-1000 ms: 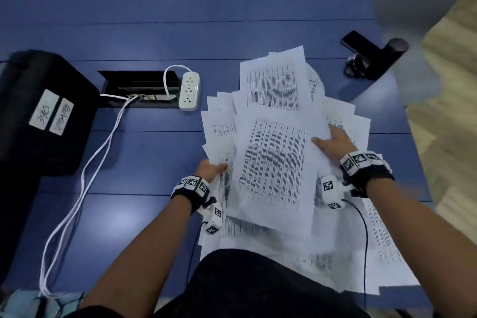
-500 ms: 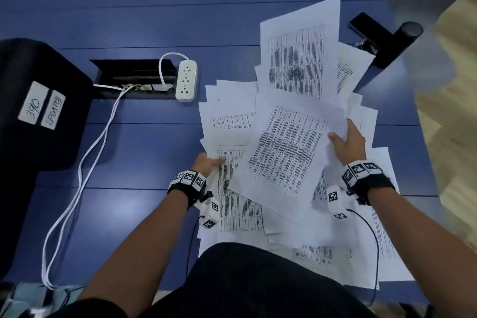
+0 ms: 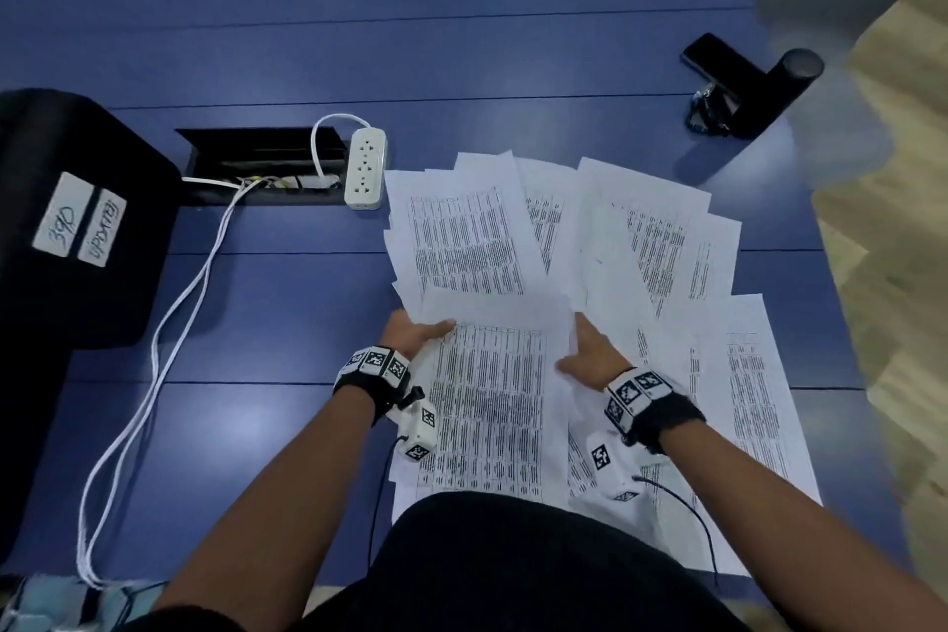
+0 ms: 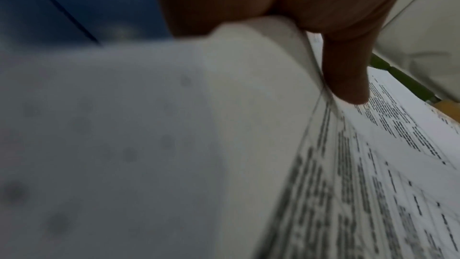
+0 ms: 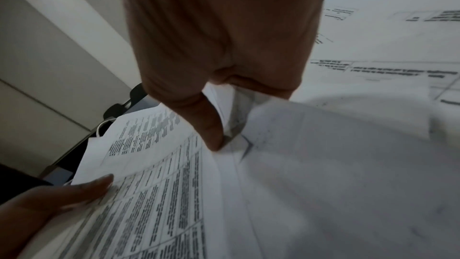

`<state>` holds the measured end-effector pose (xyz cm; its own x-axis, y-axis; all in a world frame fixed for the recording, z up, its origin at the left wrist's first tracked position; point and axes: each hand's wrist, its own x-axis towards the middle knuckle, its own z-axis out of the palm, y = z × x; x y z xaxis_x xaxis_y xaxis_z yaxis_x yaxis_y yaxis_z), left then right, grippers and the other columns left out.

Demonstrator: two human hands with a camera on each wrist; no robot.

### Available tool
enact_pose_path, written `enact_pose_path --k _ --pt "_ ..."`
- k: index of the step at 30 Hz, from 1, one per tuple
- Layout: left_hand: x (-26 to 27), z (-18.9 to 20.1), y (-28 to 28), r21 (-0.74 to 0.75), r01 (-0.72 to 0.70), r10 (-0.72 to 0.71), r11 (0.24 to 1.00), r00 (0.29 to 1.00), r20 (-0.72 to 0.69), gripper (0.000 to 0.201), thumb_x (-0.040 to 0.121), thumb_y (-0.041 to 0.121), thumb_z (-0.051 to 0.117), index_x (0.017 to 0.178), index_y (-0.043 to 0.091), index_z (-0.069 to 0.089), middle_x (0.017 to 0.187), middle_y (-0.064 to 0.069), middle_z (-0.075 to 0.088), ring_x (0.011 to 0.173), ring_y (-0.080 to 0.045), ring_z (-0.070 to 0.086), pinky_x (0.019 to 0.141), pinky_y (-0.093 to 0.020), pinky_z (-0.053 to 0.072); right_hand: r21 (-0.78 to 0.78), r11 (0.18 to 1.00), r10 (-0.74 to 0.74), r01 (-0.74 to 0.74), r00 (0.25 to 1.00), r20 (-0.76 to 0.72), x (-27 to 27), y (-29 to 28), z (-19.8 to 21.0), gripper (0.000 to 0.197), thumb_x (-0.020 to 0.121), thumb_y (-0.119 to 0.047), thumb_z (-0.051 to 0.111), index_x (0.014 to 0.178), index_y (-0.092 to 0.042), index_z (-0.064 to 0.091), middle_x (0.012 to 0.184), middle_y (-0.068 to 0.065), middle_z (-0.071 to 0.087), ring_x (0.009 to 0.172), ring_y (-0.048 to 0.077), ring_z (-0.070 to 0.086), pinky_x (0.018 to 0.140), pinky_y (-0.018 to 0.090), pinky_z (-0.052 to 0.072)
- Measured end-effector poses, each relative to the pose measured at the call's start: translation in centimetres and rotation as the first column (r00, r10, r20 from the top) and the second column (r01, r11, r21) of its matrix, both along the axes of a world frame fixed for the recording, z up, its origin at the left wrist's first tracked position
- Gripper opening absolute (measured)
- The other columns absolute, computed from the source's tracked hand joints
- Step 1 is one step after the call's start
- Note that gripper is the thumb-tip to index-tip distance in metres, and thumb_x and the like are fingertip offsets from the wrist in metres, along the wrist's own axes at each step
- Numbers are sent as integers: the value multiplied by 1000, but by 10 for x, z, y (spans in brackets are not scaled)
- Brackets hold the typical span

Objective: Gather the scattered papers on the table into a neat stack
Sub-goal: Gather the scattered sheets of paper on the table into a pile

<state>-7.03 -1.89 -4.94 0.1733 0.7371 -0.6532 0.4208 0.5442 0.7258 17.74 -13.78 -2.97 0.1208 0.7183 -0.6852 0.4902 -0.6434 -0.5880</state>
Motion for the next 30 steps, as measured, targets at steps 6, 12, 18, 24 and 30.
enact_pose_path --k 6,12,18,24,30 --pt "-6 2 -5 -146 -119 150 982 963 225 60 73 25 78 128 10 59 125 -2 65 118 -22 58 112 -44 34 92 955 -284 282 959 10 23 -2 5 65 86 -1 62 142 -7 30 135 16 50 121 30 51 90 25 35" --pt "3 7 -6 -50 -12 17 999 995 96 49 78 2 75 123 -2 58 104 -8 65 111 -28 59 90 -35 49 -19 994 -104 105 994 32 7 -3 -5 71 99 -25 50 153 -4 9 158 13 22 144 28 28 112 30 25" --pt "0 10 -3 -87 -29 39 996 993 108 47 79 3 73 124 -2 59 111 -10 67 114 -29 60 97 -37 44 -47 988 148 -147 989 20 14 -4 -10 59 99 -25 49 149 -11 22 148 13 41 130 29 45 105 35 36" --pt "-4 4 -1 -75 36 -32 997 998 56 59 68 12 84 120 2 60 116 -15 67 112 -30 62 101 -46 46 -17 1000 12 -10 989 150 55 13 -1 32 90 -40 62 95 -9 55 92 12 70 85 27 68 82 37 55" --pt "-5 8 -6 -6 133 -133 991 991 -10 54 61 25 88 106 10 62 95 0 68 99 -25 63 95 -44 50 76 940 -340 334 936 92 70 83 12 48 89 -44 63 114 -5 50 105 12 59 95 27 62 84 36 48"
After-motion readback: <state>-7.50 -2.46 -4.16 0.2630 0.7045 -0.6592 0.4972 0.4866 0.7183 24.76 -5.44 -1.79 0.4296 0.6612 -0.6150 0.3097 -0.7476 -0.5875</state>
